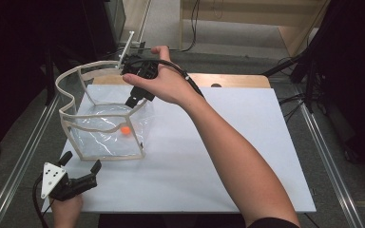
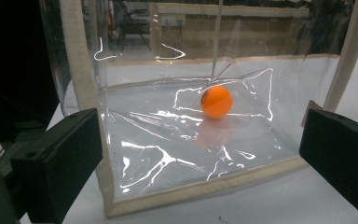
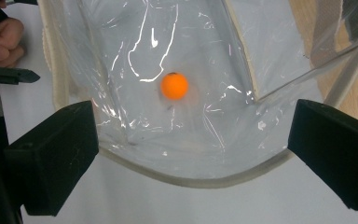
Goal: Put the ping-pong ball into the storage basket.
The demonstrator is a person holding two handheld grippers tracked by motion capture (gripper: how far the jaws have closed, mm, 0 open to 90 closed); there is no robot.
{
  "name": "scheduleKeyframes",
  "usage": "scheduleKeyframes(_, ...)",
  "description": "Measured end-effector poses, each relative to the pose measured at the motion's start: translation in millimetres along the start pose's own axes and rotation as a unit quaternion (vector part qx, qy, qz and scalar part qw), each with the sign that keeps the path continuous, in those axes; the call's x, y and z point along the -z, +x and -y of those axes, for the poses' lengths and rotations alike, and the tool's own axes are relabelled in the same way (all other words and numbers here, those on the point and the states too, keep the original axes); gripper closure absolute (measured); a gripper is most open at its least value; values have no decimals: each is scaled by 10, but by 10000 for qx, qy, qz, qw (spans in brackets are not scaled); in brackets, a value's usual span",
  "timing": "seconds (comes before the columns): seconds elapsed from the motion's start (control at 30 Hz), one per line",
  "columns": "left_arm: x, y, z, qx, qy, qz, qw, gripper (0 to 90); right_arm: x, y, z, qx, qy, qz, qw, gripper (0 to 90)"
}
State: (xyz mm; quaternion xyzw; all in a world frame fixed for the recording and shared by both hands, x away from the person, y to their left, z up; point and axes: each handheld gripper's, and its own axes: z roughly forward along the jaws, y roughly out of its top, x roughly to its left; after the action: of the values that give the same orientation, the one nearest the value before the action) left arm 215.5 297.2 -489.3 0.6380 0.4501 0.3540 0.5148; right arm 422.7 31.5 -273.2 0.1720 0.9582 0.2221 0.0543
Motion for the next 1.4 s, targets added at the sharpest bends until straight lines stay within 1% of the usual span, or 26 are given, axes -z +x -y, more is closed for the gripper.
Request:
scheduleKeyframes(0.17,0,0,0,-10,0,-5,10000,0,42,-6,54,30,-46,-2,10000,3)
scheduleKeyframes(0.3,0,-1,-1,-17,5,-7,10000,0,68,-20,106,3,-55,8,10000,3)
scheduleKeyframes(0.4,-1,0,0,-15,1,-7,10000,0,91,-20,148,-10,-49,-38,10000,3)
scheduleKeyframes(0.53,-1,0,-1,-12,1,-7,10000,0,109,-23,198,41,-75,-47,10000,3)
scheduleKeyframes(0.63,-2,1,-1,-12,2,-4,10000,0,128,-23,237,-8,-77,-48,10000,3)
scheduleKeyframes(0.67,-2,3,-1,-11,3,-2,10000,0,131,-31,252,19,-86,-42,10000,3)
scheduleKeyframes(0.7,-2,3,-1,-10,3,-1,10000,0,138,-32,270,-19,-82,-42,10000,3)
scheduleKeyframes(0.83,-3,3,-2,-10,5,3,10000,0,153,-48,326,-32,-101,-49,9999,3)
scheduleKeyframes(0.9,-4,1,-1,14,-6,-1,10000,0,158,-48,352,-70,-107,-60,9999,3)
scheduleKeyframes(0.93,-4,2,-1,15,-5,-2,10000,0,159,-55,362,-39,-107,-56,9999,3)
scheduleKeyframes(1.13,-5,1,-1,14,-5,0,10000,0,160,-51,432,-71,-93,-33,9999,3)
scheduleKeyframes(1.27,-5,1,-1,14,-5,1,10000,0,141,-52,480,-42,-122,-38,9999,3)
scheduleKeyframes(1.3,-5,0,-1,9,-5,1,10000,0,136,-47,496,-82,-102,-39,9999,3)
scheduleKeyframes(1.4,-5,-1,-1,7,-5,0,10000,0,118,-46,538,-88,-124,-45,9999,3)
